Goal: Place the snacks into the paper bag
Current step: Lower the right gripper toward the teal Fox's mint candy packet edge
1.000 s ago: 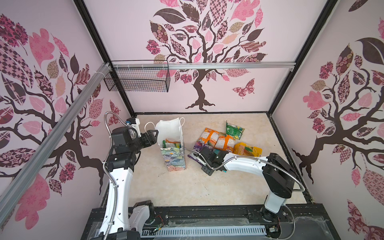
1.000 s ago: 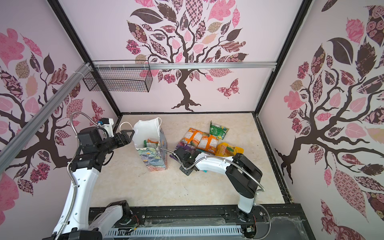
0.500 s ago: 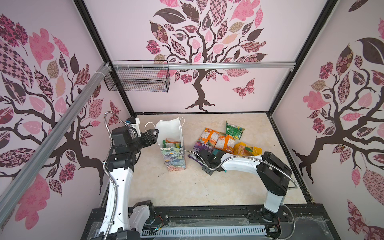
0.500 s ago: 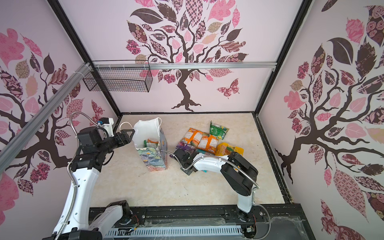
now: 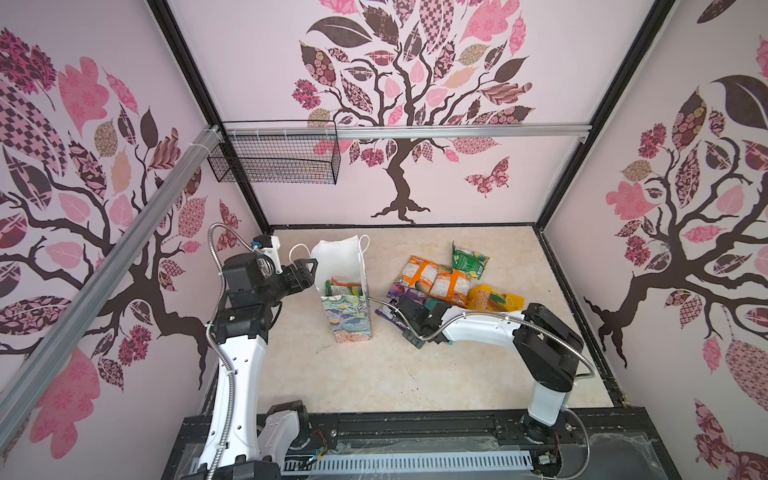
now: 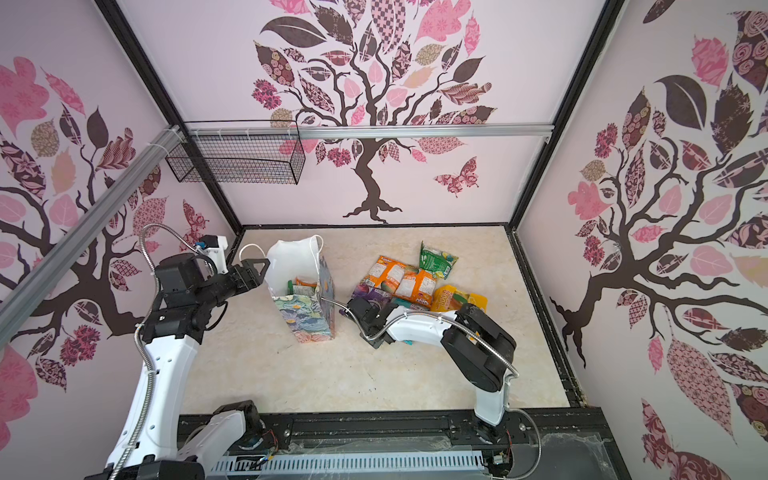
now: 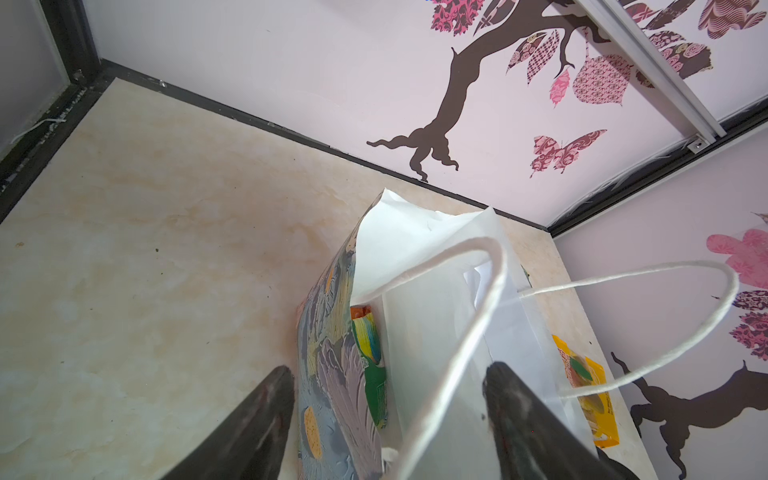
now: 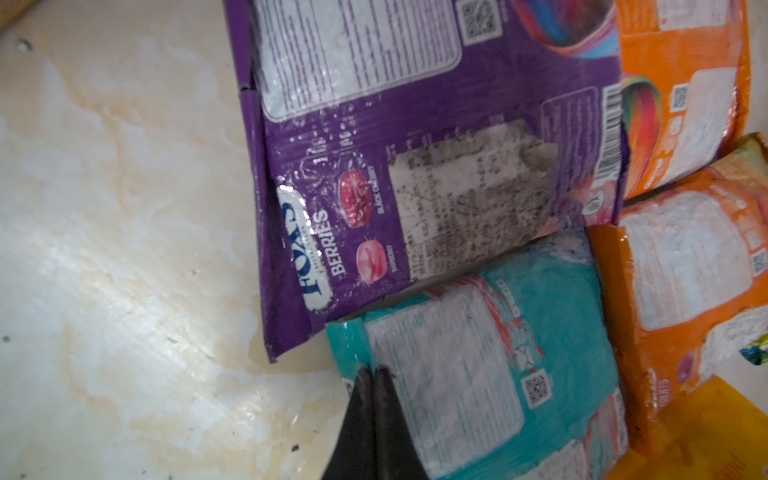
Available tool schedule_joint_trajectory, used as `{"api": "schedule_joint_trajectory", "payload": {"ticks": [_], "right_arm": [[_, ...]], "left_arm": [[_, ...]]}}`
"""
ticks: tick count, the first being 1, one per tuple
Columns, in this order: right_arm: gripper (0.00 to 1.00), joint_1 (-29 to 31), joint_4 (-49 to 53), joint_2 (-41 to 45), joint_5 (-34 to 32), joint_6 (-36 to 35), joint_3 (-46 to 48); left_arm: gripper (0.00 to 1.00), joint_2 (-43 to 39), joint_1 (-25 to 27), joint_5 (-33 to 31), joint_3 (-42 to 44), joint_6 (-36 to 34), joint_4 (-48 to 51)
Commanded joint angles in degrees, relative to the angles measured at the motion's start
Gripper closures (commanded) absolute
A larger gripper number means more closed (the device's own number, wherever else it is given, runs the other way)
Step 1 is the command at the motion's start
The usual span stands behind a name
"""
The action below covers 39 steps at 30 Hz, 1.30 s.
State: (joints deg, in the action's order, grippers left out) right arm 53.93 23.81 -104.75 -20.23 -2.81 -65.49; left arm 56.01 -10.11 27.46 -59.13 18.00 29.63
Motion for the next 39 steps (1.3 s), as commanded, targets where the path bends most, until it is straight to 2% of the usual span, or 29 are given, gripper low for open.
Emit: {"api": "schedule_joint_trajectory", "payload": {"ticks": [1, 6, 16, 22, 27, 32, 39], "right_arm": [[1.00, 0.0, -0.2, 1.5, 1.1, 1.0, 1.1], [1.00, -0.3, -1.7, 5.0, 3.3, 3.1, 3.4], [1.00, -7.0, -6.0, 15.3, 17.8, 7.7, 7.5], [1.00, -7.3, -5.3, 21.1, 18.3, 8.8, 7.8], [1.00, -7.3, -5.8, 25.8, 20.0, 9.9, 8.4], [1.00, -7.4, -8.0, 27.4, 21.4, 10.8, 9.1], [1.00, -8.3, -6.5, 28.6, 23.6, 10.6, 5.6]], "left_arm": [[0.24, -0.5, -0.1, 0.3, 1.7, -0.3, -1.2], [0.24, 0.3, -0.1, 0.4, 1.8, 0.0, -1.6], [0.24, 1.5, -0.1, -0.1, 1.9, -0.8, -0.7], [0.24, 1.4, 0.4, -1.7, 1.7, -0.3, -0.9], [0.24, 4.0, 1.1, -3.5, -4.2, -1.7, 3.7], [0.23, 5.1, 1.2, -5.1, -7.1, -1.6, 2.3], [0.23, 4.6, 1.0, -3.9, -3.8, -2.7, 0.6]]}}
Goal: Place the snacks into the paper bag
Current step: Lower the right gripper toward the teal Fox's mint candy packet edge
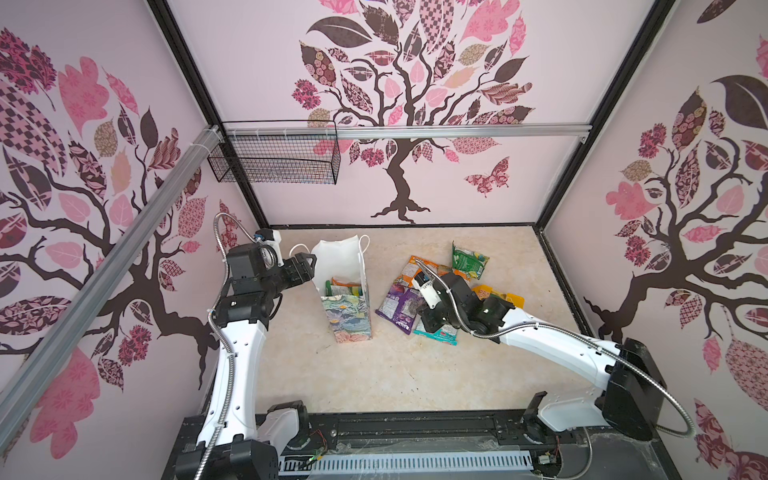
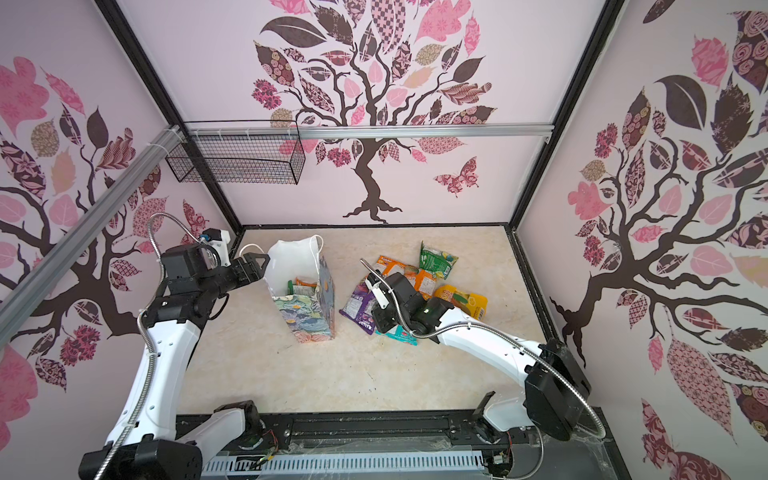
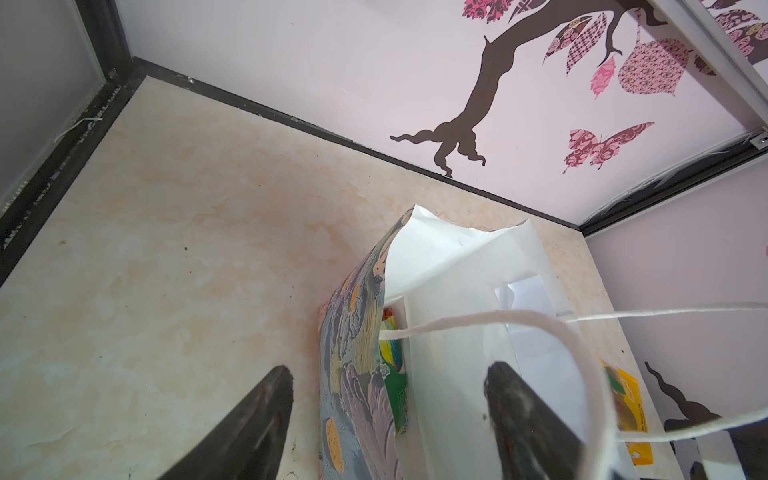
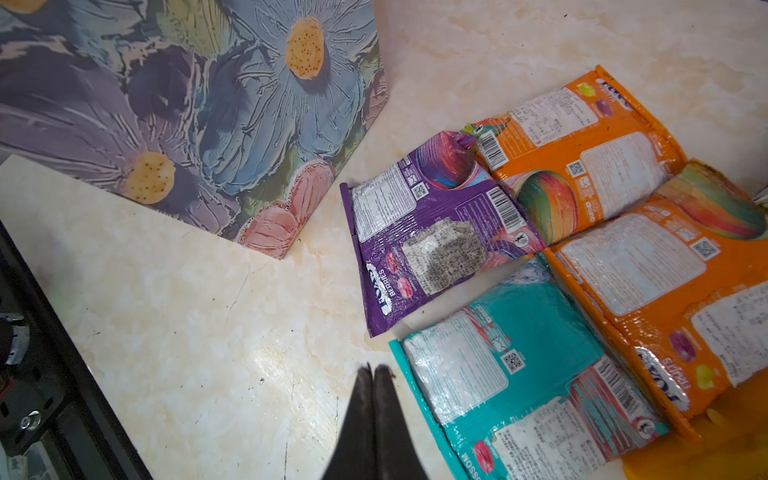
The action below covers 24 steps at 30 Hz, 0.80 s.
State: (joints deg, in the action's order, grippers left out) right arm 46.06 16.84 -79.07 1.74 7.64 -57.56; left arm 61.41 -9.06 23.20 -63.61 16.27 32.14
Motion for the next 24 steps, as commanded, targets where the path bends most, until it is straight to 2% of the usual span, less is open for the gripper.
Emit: {"api": "schedule_joint_trajectory", "payload": {"ticks": [1, 9, 15, 17, 20, 21, 22, 23, 24], "right_arm": [[1.00, -0.8, 0.3, 3.4, 2.1, 0.5, -2.6], [1.00, -2.4, -3.3, 7.1, 6.3, 3.3, -1.5], [1.00, -2.6, -3.9, 7.9, 5.7, 2.6, -2.7], [1.00, -2.6, -2.9, 7.2, 5.6, 1.6, -3.6], [1.00, -2.6, 3.9, 4.2, 5.2, -2.1, -5.6], [0.95, -2.5, 6.0, 3.0, 4.9, -3.3, -5.5], [0.84, -2.1, 7.4, 2.3, 4.3, -4.5, -5.1], [0.71, -1.0, 8.8, 1.4, 1.8, -5.8, -4.6], [0.64, 1.1, 9.8, 0.3, -2.3, -7.3, -4.0]], "left_arm": [[0.23, -1.1, -0.1, 0.7, 1.1, -1.1, -2.0], [0.23, -3.1, -0.1, 0.3, 2.5, -0.6, -2.1], [0.23, -3.0, -0.1, 1.0, 3.4, 0.5, -3.4], [0.23, -2.2, -0.2, 1.7, 3.1, 0.4, -3.2], [0.24, -1.7, -0.1, 1.4, 2.6, -0.2, -2.0], [0.24, -2.0, -0.1, 1.1, 2.6, -0.3, -2.0], [0.24, -2.3, -0.2, 0.9, 2.7, -0.4, -2.0], [0.23, -2.5, -0.1, 0.8, 2.9, -0.2, -2.4], [0.23, -2.7, -0.1, 0.7, 3.1, -0.1, -2.7]]}}
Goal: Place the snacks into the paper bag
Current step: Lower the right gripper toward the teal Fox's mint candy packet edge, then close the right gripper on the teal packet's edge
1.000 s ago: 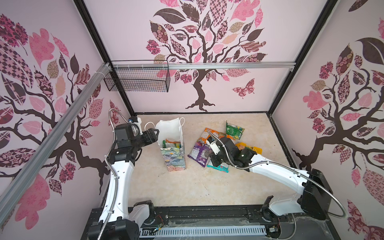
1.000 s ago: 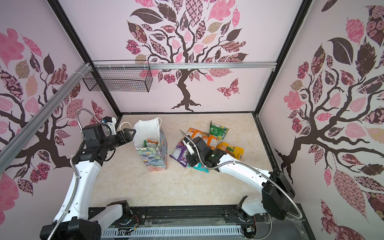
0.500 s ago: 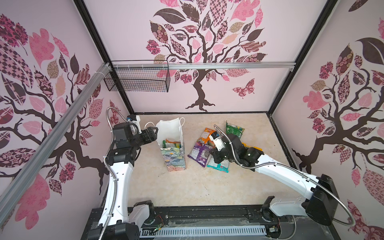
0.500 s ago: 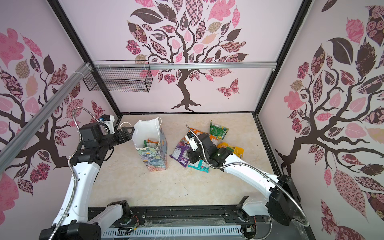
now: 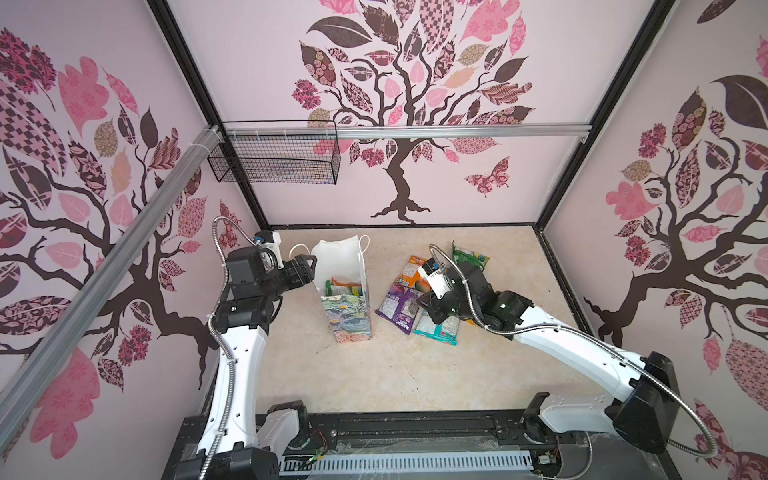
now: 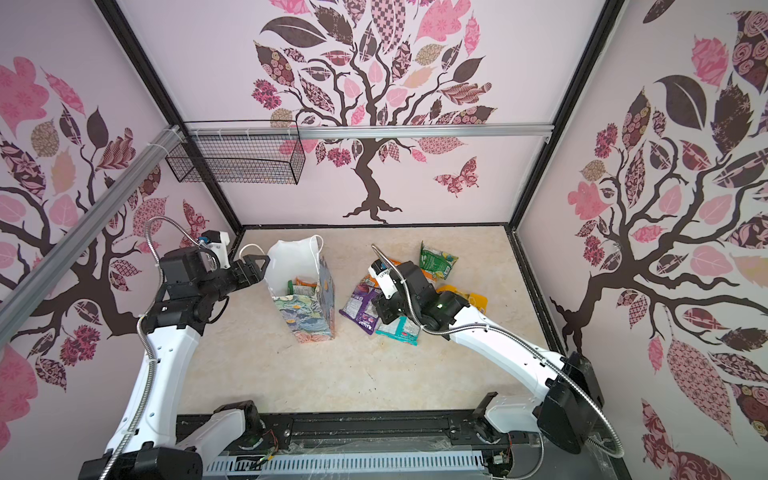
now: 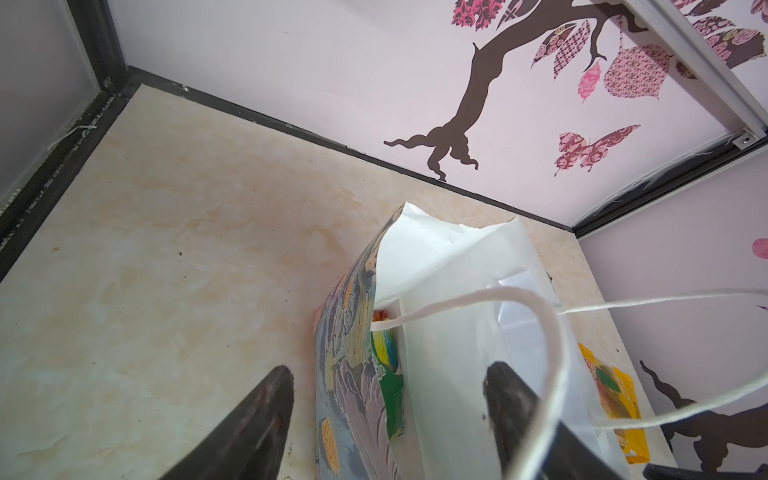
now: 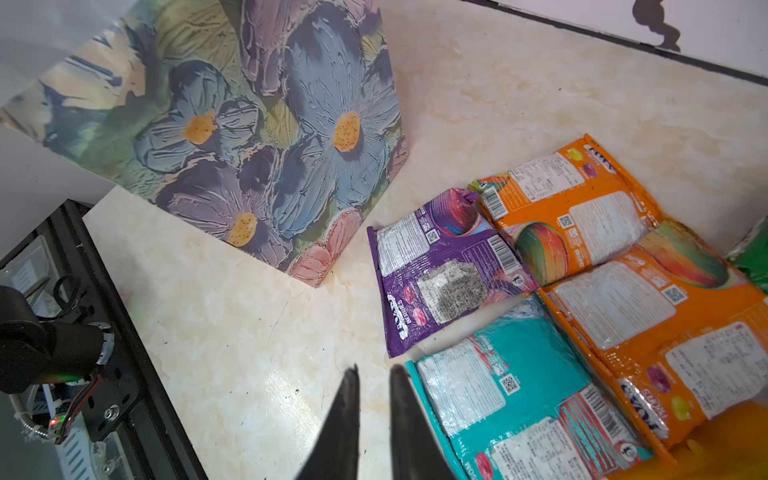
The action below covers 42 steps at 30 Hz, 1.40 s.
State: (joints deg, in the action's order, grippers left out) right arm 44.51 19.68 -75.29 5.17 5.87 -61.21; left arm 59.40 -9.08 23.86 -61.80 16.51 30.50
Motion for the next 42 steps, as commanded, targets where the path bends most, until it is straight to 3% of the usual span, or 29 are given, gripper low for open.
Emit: {"api": "schedule_joint_trajectory", "payload": {"ticks": [1, 4, 17, 30, 42], "right_arm": [[0.59, 4.5, 7.6, -4.6, -9.0, -6.7, 0.0], [0.57, 8.6, 10.8, -10.5, -16.6, -8.5, -1.1], [0.57, 9.2, 11.7, -26.0, -21.9, -10.9, -3.5], [0.61, 9.7, 5.1, -28.6, -30.3, -8.5, -1.8], [0.59, 12.2, 2.9, -29.7, -28.5, -9.2, -0.1]], "left_arm": [[0.23, -0.7, -0.2, 0.0, 1.3, -0.2, -1.1], [0.23, -0.5, -0.4, 0.0, 1.2, -0.2, -1.1], [0.23, -0.5, -0.6, 0.8, 1.5, 0.2, -1.4], [0.23, -0.7, -0.6, 1.2, 1.5, 0.4, -1.7], [0.23, -0.8, -0.6, 1.2, 1.5, 0.4, -1.6]]}}
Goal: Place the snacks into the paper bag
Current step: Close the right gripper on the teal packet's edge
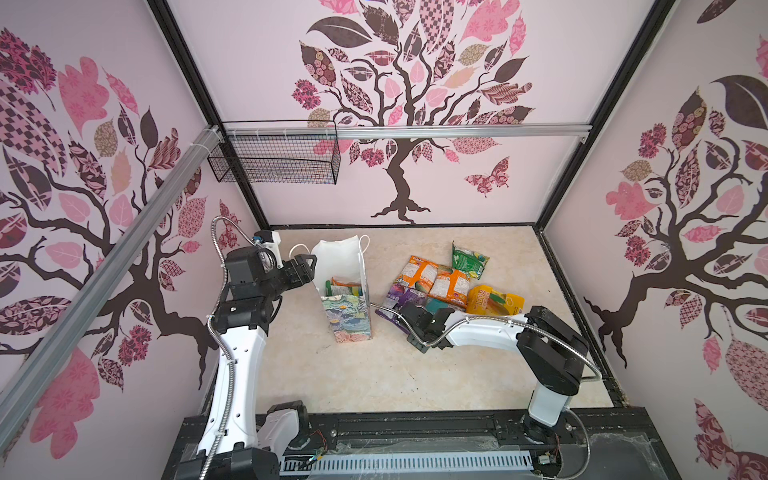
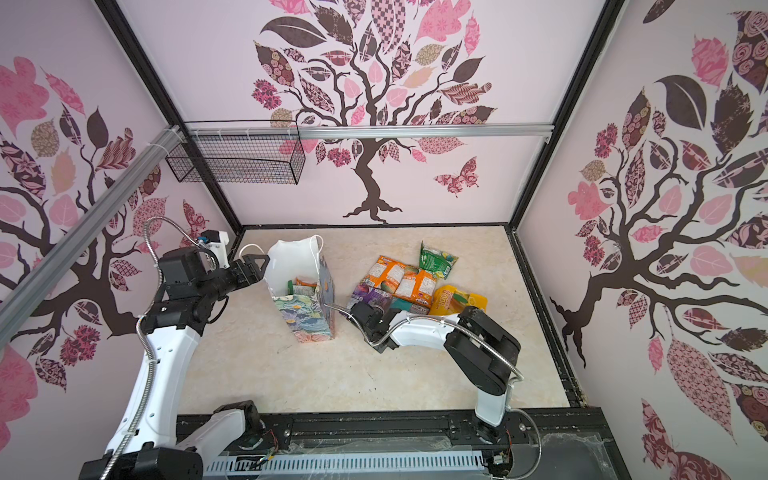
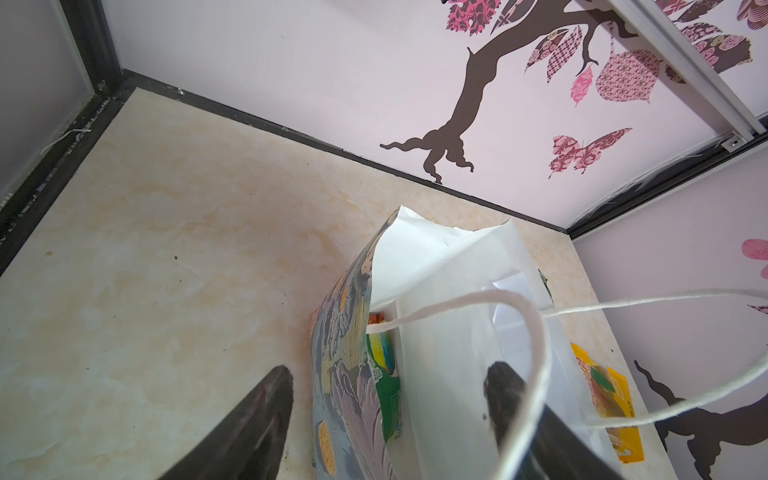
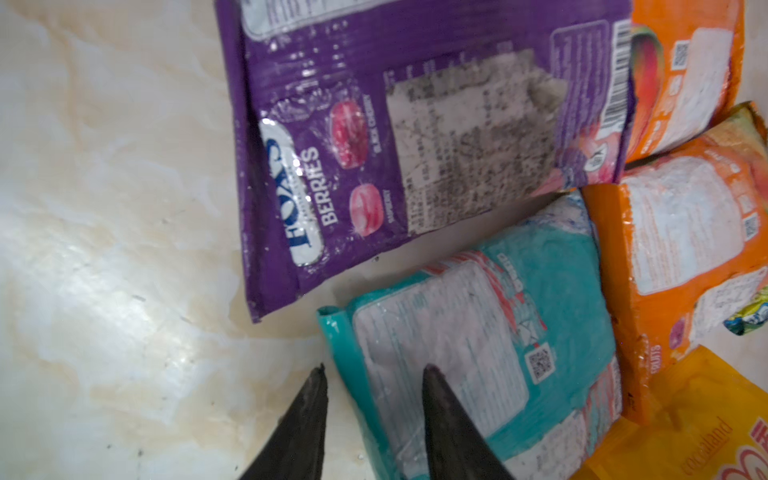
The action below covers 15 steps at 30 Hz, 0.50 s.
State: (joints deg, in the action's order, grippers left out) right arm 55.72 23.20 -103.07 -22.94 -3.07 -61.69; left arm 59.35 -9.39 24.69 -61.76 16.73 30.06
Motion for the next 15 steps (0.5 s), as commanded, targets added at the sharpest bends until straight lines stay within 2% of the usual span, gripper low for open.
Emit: {"api": "schedule_joint_trajectory", "payload": {"ticks": [1, 9, 13, 15], "right_arm": [[0.59, 1.0, -0.7, -2.2, -0.6, -0.2, 0.3], [0.58, 1.0, -1.1, -4.0, -5.5, 0.6, -0.7], [0.66, 1.0, -1.3, -5.1, -6.3, 0.8, -1.0], [0.75, 1.0, -1.3, -5.5, -6.9, 0.9, -0.9]], "left_arm": [[0.23, -0.9, -0.3, 0.4, 1.5, 0.2, -1.2], [0.23, -1.0, -0.3, 0.4, 1.7, 0.2, -1.3], [0.23, -1.1, -0.3, 0.4, 1.7, 0.1, -1.3], [0.23, -1.1, -0.3, 0.4, 1.7, 0.2, -1.3]]}}
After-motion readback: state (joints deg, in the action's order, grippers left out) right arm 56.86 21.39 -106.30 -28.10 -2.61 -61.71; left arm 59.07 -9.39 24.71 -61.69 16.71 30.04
